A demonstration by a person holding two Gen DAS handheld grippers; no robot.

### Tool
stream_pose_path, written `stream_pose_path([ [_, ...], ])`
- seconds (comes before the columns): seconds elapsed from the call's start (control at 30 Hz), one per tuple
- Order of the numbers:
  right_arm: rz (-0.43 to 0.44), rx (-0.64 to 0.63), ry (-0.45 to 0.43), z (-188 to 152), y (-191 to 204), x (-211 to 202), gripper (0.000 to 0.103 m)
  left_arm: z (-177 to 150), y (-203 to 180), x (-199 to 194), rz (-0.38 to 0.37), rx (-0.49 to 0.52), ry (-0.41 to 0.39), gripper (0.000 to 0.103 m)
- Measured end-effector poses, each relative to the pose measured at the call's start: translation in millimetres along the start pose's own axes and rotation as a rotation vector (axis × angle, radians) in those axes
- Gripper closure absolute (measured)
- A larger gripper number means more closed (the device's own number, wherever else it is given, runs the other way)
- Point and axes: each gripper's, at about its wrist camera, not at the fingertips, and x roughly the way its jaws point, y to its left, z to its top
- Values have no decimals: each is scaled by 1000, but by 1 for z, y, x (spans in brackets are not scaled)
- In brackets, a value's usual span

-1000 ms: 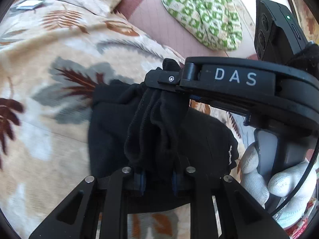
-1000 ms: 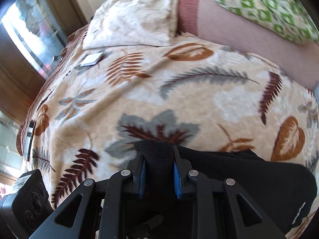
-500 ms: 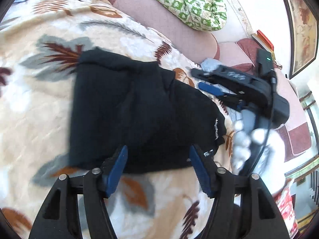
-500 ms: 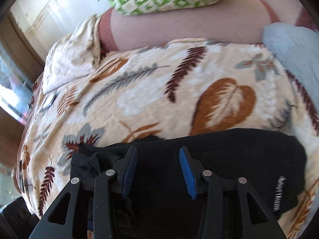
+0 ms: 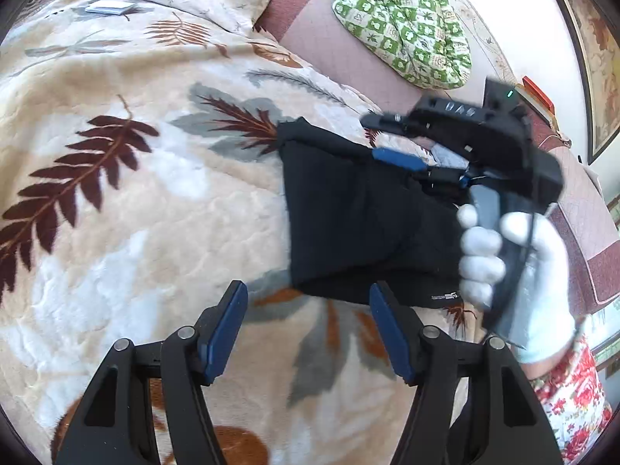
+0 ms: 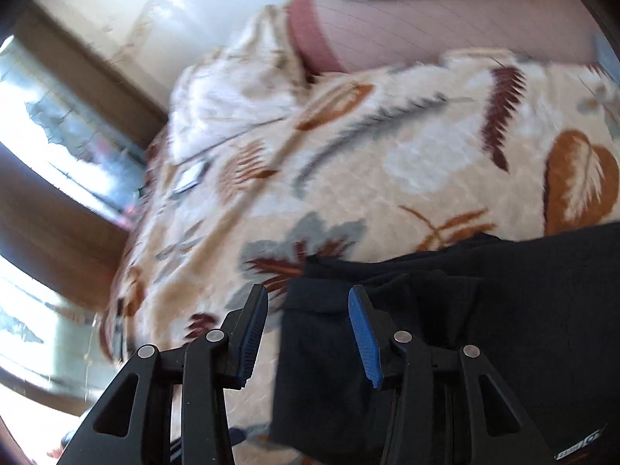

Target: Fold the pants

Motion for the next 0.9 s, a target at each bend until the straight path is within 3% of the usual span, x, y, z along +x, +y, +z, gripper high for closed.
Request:
stream_pose_path([
  [0.1,-61,161,-40,1,-42,4,56,3,8,-1,4,-12,-7,38],
  [0.13,-117,180,-39,2,-51,3,56,7,10,0,-4,-25,-9,38],
  [0.2,-127,157,-28,3,-52,1,56,16,10,4,-18,-44,-13,38],
  [0.33,-141,-103,12,11,1,-2,55,40,10,32,-26,-62,-17,39],
  [0.4,-137,-238,46,15,35,3,54,45,14,52,-72,-103,20,40],
  [0.47,-137,-389,116,16,68,19,55,45,14,58,-90,-107,4,47],
  [0.5,-163,-471,160,14,85,32,55,45,12,60,-106,-90,12,57],
  [0.53,-183,-531,195,9,94,42,55,43,11,64,-143,-88,35,73],
  [0.73,-285,-753,334,-11,126,91,71,35,19,69,-173,-114,28,80],
  [0.77,-320,-774,357,-13,126,97,77,34,20,70,-172,-114,28,81],
  [0.8,-345,-788,380,-15,125,105,90,34,20,70,-167,-113,26,81],
  [0.9,-384,-806,413,-17,122,112,97,32,15,72,-138,-92,20,81],
])
